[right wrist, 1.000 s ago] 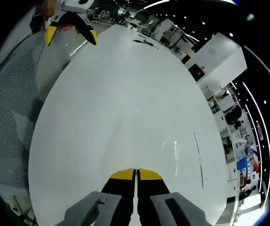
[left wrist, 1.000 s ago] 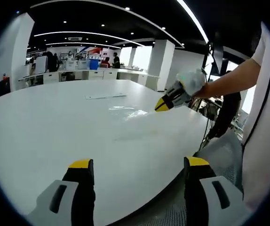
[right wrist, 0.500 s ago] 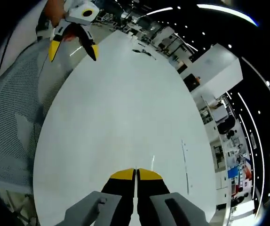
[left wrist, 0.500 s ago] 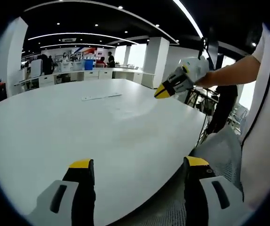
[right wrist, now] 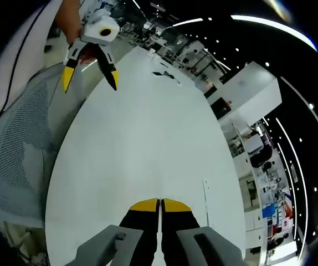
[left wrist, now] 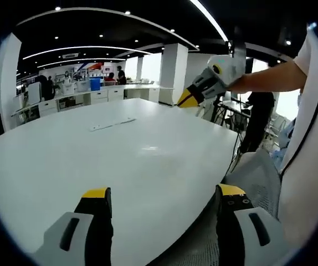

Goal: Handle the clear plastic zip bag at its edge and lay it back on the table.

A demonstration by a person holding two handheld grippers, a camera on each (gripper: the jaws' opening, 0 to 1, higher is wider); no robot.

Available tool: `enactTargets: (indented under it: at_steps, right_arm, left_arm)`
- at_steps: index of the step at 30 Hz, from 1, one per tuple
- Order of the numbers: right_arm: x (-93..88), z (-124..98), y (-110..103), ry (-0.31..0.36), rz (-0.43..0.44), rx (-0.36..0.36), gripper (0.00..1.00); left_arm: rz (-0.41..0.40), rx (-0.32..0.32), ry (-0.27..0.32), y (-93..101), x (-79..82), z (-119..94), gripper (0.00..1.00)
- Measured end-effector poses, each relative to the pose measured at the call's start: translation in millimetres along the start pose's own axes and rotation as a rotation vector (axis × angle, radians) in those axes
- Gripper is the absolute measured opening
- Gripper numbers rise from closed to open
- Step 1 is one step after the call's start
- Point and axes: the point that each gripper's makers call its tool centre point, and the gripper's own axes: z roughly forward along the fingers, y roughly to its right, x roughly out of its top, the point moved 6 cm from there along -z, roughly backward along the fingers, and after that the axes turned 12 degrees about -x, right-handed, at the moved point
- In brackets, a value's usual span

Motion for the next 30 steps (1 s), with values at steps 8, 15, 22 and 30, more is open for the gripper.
enactTargets:
  at_steps: [8,15,22,30]
  right_arm:
    - [13.8,-17,10,0.017,0.001,0.021,0.0]
    - [29.7,-30,25,0.056,-0.004,0.036,0.0]
    - [43.4,-41,40,0.09,-0.023,0.052,0.0]
    - [59.5,-54,52,0.145,-0.025,0.071,0.0]
  left_arm:
    - [0.052,-0.037,-0.017,3.2,19.0,0,0.75]
    - [0.106,-0.055,-0.028,5.5,38.2,-2,0.74]
    - [0.171,-0.076,-0.044,4.9,60.9,-3,0.66]
    - [0.272,-0.102,-0.08,2.5,92.3,-6,0.59]
